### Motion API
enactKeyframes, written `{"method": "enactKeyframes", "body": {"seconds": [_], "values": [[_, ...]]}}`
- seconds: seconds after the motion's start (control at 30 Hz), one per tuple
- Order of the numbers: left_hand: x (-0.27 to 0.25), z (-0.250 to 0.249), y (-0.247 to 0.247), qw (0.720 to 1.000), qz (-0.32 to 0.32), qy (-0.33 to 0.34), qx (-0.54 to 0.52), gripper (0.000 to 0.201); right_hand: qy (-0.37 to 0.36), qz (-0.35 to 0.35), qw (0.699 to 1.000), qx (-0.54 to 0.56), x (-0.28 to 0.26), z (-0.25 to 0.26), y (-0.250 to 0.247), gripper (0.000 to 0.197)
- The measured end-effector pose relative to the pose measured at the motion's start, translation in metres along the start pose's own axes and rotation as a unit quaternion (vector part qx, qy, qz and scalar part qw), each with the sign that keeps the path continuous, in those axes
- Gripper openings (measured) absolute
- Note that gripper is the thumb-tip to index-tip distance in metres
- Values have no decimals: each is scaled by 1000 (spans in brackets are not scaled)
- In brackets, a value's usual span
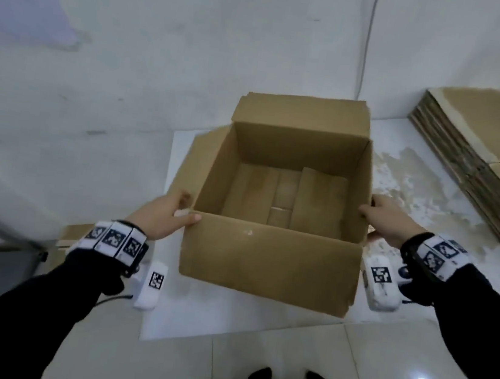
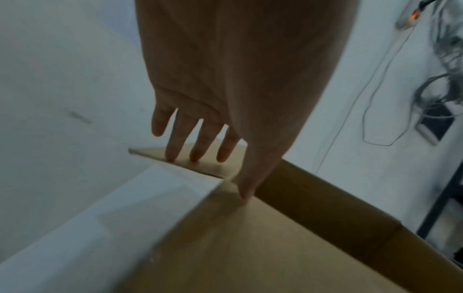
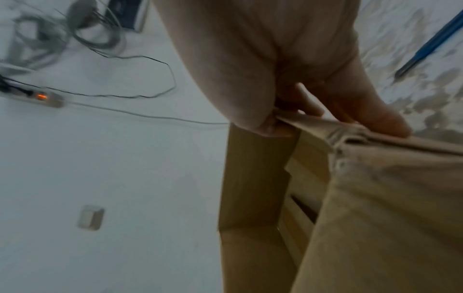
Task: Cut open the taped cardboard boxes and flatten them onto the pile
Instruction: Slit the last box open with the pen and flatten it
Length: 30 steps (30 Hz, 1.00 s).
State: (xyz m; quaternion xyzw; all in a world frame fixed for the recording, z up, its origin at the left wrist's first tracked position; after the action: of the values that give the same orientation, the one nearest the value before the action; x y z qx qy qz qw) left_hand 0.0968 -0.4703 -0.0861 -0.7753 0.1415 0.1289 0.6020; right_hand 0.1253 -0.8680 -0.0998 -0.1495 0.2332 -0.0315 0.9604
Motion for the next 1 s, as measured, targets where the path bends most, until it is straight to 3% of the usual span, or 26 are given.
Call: {"method": "enactKeyframes", "body": {"seconds": [0.1, 0.2, 0.3, 0.4, 0.47, 0.53, 0.63, 0.7, 0.8, 0.87, 1.0], "values": [[15, -41, -57, 991, -111, 64, 44, 60, -62, -89, 991, 82, -16, 6, -7, 28], [5, -134, -105, 956, -216, 198, -22, 65, -148, -162, 971, 100, -38, 2, 21, 58], [3, -213, -115, 933, -222, 270, -89, 80, -185, -193, 959, 94, -60, -15, 77, 76], [15, -250, -102, 946, -174, 251, -110, 97, -210, -185, 954, 104, -75, -24, 125, 91], [26, -247, -90, 967, -145, 198, -64, 102, -232, -184, 952, 77, -80, -27, 139, 95], [34, -235, -83, 981, -117, 156, 13, 102, -258, -164, 951, 43, -82, -26, 138, 87], [39, -216, -83, 984, -77, 142, 72, 102, -251, -154, 945, 143, -84, -24, 91, 41], [37, -202, -85, 986, -56, 135, 85, 103, -180, -164, 947, 209, -68, -32, 52, 23], [30, -179, -82, 989, -23, 118, 91, 102, -59, -62, 961, 263, -27, -36, 36, 55], [24, -161, -81, 991, -4, 100, 91, 100, -38, 29, 950, 309, -12, -22, 42, 74], [9, -128, -73, 994, 25, 69, 86, 109, -203, 30, 894, 397, -21, 58, 22, 54]]}}
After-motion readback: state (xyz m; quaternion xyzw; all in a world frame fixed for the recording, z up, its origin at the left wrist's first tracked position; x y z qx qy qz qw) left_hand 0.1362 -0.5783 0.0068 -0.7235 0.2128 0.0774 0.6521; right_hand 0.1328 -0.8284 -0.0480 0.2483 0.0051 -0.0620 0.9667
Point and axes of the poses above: each hand's wrist, its own x-axis towards the middle knuckle, its own y-axis out of the palm, z = x × y, the point moved 10 cm from there along x, towards the middle knuckle, and after that the axes turned 11 degrees about x, right-handed, at the moved point
